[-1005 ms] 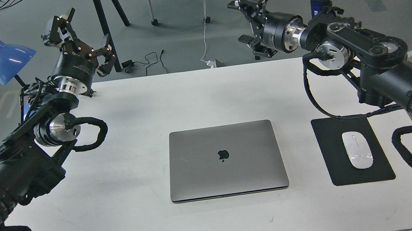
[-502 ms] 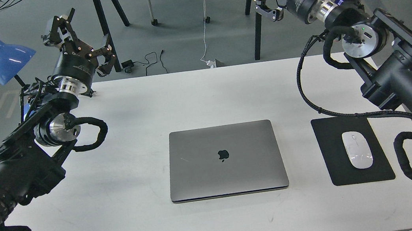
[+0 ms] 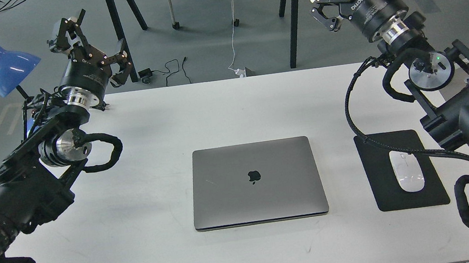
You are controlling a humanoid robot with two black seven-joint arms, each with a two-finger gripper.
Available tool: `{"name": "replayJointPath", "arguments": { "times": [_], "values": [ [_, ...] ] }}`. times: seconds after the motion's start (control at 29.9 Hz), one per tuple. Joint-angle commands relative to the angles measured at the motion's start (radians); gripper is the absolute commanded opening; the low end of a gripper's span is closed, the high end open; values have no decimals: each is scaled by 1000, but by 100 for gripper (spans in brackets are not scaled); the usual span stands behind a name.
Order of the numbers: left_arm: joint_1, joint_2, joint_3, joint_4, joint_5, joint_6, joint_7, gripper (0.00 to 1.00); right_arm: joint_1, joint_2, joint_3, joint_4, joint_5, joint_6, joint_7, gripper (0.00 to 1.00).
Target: Close notebook with right arm
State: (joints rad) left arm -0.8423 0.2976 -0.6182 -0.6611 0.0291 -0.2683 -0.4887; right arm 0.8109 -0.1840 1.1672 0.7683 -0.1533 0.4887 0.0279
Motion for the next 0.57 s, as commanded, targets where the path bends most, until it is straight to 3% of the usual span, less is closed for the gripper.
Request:
{"name": "replayJointPath", "arguments": {
  "times": [0.0,0.54],
  "values": [
    [0,2,0,0,0,0,0,100,-21,1,-12,-1,4,0,0,100],
    [0,0,0,0,0,0,0,100,-36,0,-41,0,4,-2,1,100]
  ]
}}
